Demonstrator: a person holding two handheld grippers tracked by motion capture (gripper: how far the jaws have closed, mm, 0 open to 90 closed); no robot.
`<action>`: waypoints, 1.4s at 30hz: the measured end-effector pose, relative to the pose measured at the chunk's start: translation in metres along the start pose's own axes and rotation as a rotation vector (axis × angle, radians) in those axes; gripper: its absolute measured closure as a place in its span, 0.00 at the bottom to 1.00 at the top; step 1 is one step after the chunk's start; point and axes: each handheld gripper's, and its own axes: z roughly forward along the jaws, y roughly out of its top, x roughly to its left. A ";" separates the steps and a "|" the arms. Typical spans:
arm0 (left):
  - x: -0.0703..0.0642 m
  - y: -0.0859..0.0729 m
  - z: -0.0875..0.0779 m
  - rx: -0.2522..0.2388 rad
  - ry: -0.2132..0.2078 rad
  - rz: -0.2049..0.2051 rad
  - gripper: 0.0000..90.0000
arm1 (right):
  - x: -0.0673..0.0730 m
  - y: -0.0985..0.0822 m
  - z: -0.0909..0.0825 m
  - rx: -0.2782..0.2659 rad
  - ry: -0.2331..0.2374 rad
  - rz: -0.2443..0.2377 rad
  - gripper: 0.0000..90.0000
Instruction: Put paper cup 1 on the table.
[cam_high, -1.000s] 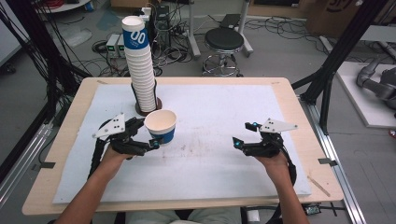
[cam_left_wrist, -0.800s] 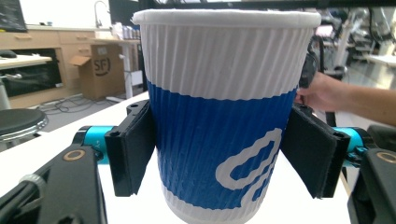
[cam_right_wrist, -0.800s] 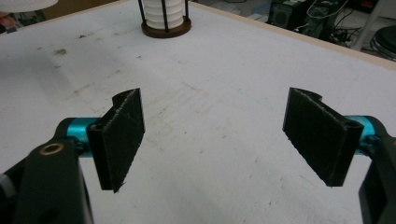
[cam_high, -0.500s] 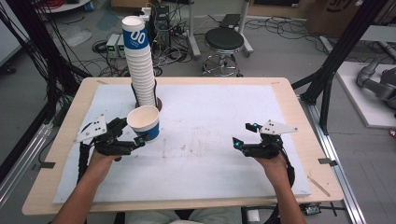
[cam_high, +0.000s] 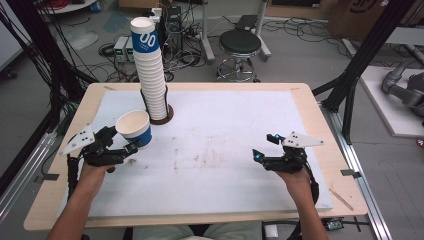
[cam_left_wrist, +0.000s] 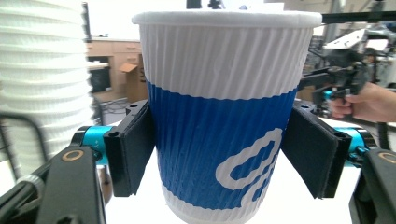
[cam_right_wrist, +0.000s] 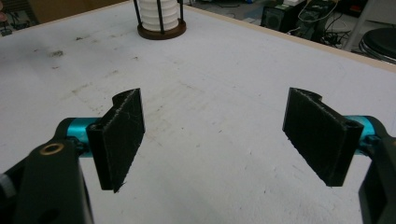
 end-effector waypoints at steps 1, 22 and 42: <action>0.002 -0.001 -0.002 -0.001 0.009 -0.001 0.31 | -0.001 -0.001 0.000 -0.001 -0.001 0.002 0.24; 0.041 -0.033 -0.034 0.149 0.252 -0.028 0.30 | 0.001 -0.001 0.004 0.001 0.018 -0.008 0.24; 0.049 -0.047 -0.033 0.346 0.391 -0.061 0.30 | 0.000 -0.001 0.001 0.000 0.022 0.001 0.24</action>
